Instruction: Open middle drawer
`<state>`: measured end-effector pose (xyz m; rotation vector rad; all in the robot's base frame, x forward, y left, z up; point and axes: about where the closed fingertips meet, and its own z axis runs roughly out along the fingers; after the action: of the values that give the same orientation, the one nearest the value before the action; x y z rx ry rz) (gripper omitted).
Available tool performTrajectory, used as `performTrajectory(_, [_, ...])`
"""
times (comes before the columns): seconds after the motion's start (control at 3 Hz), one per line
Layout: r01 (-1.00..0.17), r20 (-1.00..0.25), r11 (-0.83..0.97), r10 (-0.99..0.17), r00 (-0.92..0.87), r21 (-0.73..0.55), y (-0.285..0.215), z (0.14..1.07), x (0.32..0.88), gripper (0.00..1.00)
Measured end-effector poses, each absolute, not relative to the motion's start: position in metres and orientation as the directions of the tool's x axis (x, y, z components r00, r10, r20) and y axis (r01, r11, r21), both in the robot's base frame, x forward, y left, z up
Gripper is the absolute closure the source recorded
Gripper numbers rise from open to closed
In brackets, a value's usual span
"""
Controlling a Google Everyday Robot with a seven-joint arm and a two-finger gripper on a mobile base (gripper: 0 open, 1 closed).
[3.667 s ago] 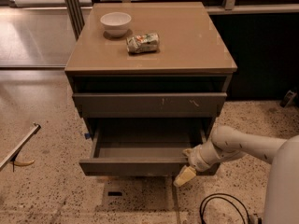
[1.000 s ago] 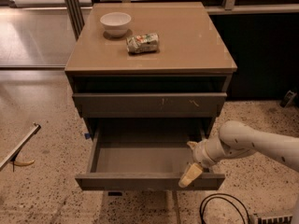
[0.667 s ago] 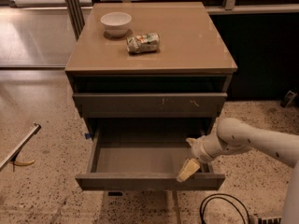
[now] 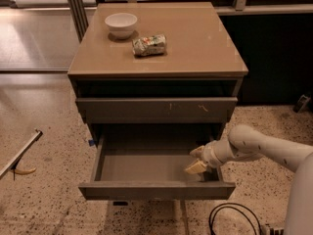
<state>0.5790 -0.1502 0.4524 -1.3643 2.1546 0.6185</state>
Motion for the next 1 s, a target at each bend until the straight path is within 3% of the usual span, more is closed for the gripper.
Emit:
performTrajectory(0.67, [-0.903, -0.625, 0.394, -0.665, -0.410, 0.172, -0.150, 0.405, 0.572, 0.88])
performTrajectory(1.0, [-0.908, -0.571, 0.364, -0.708, -0.415, 0.209, -0.150, 0.387, 0.551, 0.85])
